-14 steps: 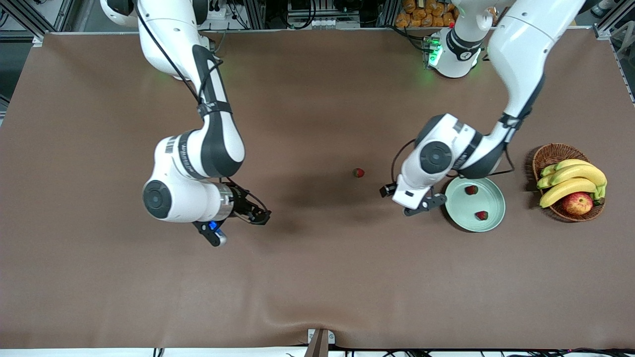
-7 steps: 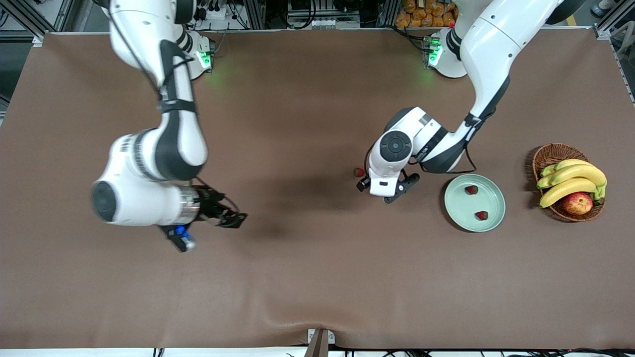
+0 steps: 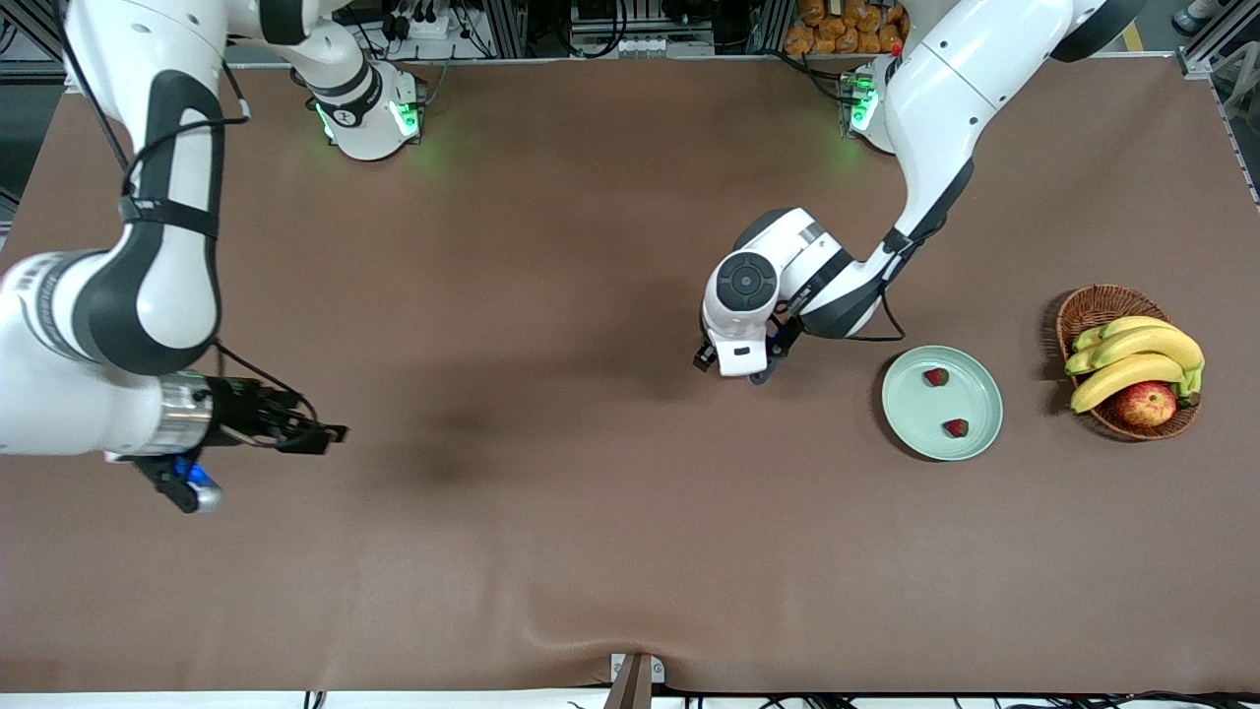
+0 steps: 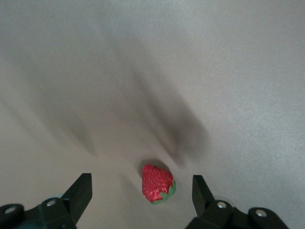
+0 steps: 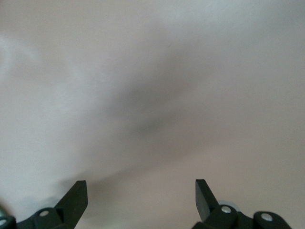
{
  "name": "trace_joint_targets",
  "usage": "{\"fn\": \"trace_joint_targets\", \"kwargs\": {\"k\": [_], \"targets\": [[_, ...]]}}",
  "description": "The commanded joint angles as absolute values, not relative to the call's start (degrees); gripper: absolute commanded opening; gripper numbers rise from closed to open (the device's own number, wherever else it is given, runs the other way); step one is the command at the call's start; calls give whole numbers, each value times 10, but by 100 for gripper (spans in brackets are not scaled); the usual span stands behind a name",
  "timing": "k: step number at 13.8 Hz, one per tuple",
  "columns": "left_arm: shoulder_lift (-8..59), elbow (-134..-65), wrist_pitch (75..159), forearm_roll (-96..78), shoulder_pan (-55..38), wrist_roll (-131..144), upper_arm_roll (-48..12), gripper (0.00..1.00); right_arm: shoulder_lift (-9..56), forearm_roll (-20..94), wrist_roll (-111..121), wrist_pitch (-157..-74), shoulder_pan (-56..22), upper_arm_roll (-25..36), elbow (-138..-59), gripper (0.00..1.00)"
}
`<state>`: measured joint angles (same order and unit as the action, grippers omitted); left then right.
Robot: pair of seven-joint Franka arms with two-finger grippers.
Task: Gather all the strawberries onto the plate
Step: 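Grasp the mid-table strawberry with the left gripper while the right gripper withdraws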
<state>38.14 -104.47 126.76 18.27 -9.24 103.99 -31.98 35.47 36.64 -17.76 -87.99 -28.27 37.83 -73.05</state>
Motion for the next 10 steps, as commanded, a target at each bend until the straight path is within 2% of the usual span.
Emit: {"fn": "trace_joint_targets", "kwargs": {"k": [1, 3, 5, 7, 10], "targets": [[394, -1035, 1271, 192, -98, 1082, -316, 89, 296, 261, -150, -878, -210, 269, -737, 100], [395, -1039, 1275, 192, -103, 1099, -316, 83, 257, 179, -150, -878, -139, 175, -738, 100], [396, -1036, 1279, 193, -105, 1110, -316, 78, 219, 110, -150, -867, -90, 112, -742, 100], [397, -1037, 1288, 212, -105, 1119, -316, 77, 181, 70, -148, -841, -56, 81, -745, 100], [411, -1035, 1294, 242, -106, 1137, -316, 72, 112, 62, -134, -847, -46, 82, -798, 100]]}}
